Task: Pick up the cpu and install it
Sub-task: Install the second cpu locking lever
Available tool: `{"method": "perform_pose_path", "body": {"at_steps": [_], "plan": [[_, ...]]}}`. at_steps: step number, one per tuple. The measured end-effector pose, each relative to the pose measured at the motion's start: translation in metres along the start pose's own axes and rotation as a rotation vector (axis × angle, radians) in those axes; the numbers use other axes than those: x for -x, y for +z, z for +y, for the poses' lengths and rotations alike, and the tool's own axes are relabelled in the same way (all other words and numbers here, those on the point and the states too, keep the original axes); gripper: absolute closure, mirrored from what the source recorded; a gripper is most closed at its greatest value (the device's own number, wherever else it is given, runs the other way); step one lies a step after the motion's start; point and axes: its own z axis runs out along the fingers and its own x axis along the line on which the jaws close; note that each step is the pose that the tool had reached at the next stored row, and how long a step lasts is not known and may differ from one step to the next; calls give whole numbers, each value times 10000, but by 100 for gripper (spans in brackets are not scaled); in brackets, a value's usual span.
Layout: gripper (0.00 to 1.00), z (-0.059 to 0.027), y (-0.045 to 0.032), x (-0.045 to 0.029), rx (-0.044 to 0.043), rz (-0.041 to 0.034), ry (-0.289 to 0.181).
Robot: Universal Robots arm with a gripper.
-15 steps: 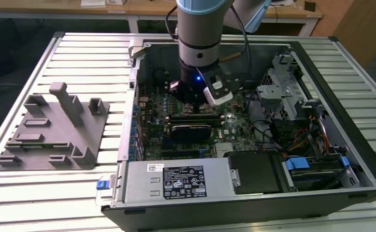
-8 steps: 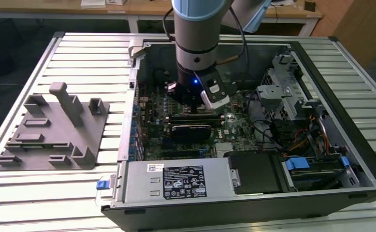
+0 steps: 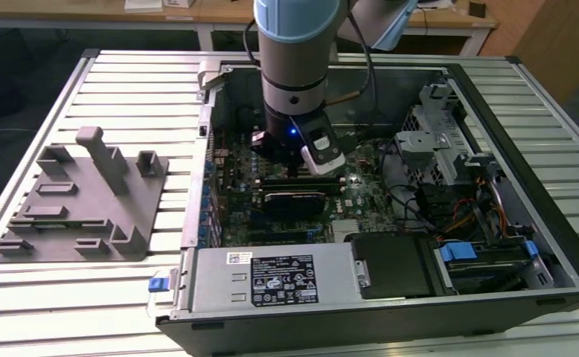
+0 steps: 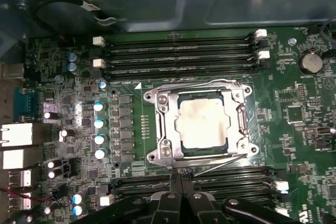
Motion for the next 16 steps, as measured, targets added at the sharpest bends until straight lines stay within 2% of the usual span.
{"method": "perform_pose_path", "body": {"at_steps": [5, 7, 16], "plan": [[89, -40, 28, -25, 121, 10, 7], [89, -51, 36, -39, 197, 17, 13], [89, -137, 58, -57, 691, 59, 39]]}}
